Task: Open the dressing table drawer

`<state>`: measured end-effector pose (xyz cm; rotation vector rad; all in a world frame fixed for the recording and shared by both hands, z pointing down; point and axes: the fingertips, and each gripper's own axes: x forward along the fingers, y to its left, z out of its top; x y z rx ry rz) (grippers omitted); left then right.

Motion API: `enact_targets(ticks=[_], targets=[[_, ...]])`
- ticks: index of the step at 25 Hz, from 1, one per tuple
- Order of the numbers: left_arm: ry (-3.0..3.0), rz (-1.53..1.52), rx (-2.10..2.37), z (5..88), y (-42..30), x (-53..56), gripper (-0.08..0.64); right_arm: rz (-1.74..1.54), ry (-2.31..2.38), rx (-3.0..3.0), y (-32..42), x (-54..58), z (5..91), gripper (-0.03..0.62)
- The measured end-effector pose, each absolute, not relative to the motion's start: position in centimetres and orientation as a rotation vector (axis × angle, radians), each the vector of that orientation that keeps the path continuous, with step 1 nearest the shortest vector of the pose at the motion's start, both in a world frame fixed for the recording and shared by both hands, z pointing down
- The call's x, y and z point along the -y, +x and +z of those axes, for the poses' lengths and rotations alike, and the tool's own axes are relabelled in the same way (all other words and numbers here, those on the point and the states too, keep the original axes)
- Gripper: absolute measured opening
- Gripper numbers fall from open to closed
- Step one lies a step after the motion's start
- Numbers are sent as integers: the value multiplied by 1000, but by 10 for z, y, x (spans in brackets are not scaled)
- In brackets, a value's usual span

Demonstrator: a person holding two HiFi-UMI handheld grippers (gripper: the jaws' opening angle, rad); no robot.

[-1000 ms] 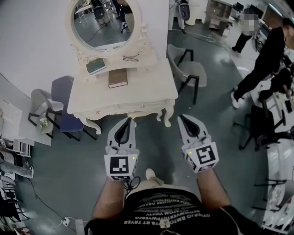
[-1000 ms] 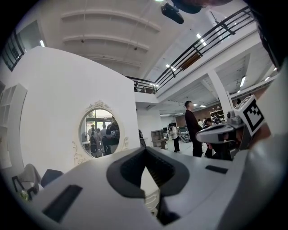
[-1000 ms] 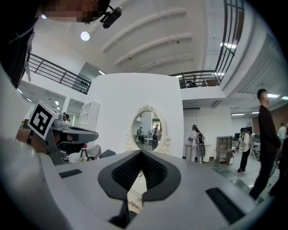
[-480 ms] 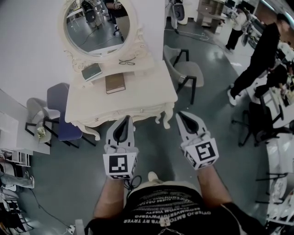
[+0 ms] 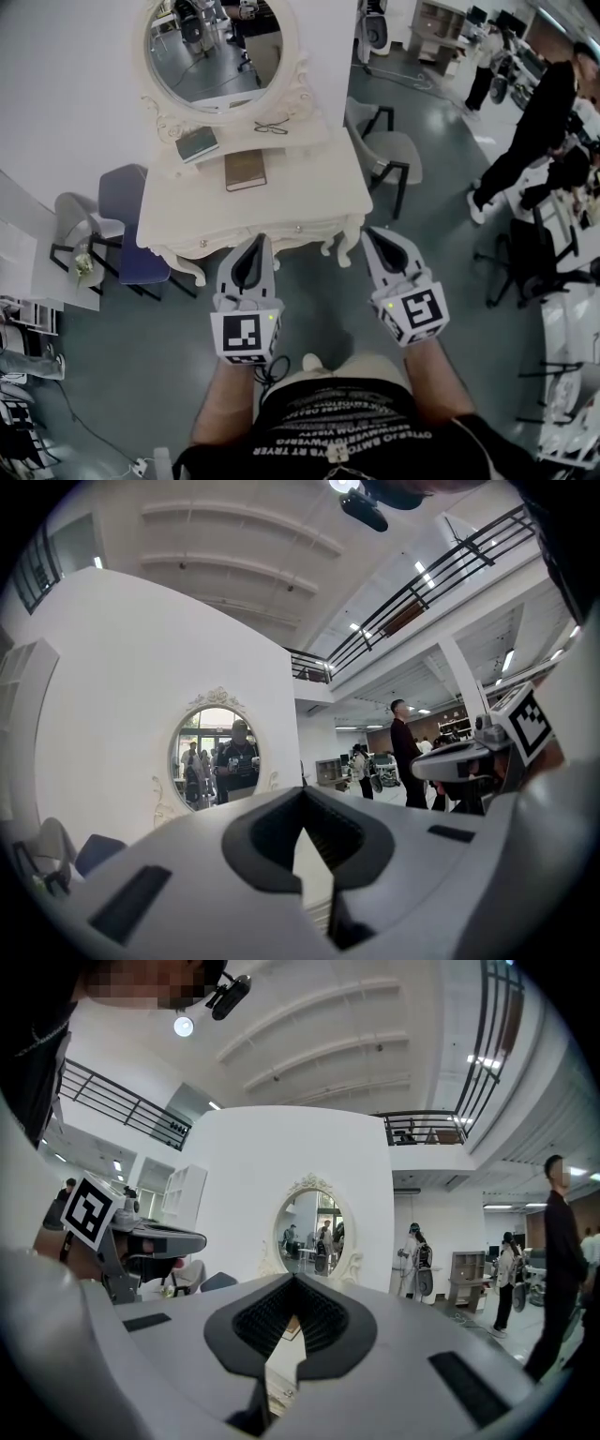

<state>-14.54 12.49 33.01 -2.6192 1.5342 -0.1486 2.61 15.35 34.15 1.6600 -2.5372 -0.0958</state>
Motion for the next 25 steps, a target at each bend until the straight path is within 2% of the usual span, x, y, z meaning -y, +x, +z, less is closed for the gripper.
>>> enact_targets(ticks=[6,25], targets=[[-2630,-75,-1581,325,-153,-124,2,-122,1654,2544,21,-149,339,2],[-2571,-178,-1616,336,-152,-83,2,-93,1616,2554,33,-101,354,2]])
